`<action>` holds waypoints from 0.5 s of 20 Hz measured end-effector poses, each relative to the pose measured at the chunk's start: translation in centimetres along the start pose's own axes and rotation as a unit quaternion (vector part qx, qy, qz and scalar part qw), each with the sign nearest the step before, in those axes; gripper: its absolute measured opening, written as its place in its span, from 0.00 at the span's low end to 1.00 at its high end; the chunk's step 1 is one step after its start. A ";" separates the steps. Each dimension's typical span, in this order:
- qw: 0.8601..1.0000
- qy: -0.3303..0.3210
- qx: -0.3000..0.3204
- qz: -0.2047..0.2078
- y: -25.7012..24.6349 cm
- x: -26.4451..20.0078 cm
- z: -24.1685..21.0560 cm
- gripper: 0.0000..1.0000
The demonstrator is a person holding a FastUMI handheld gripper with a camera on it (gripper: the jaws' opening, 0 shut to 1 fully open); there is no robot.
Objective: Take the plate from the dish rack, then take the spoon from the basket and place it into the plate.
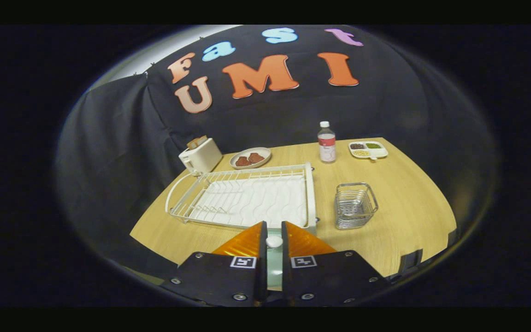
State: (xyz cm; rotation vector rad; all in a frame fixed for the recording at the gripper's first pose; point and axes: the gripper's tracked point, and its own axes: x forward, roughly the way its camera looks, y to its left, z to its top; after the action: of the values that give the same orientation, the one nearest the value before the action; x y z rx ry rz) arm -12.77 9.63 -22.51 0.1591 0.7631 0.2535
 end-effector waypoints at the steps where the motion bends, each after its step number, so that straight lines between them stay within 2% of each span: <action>1: 1.000 0.004 0.000 0.006 0.5 0.4 -0.4 0.13; 7: 0.999 0.004 -0.008 0.037 3.1 2.5 -0.5 0.13; 10: 0.999 0.009 -0.032 0.022 2.2 2.7 -1.7 0.13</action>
State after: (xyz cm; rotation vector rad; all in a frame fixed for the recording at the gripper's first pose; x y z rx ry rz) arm -12.48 12.60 -24.97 0.1138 0.7682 0.3208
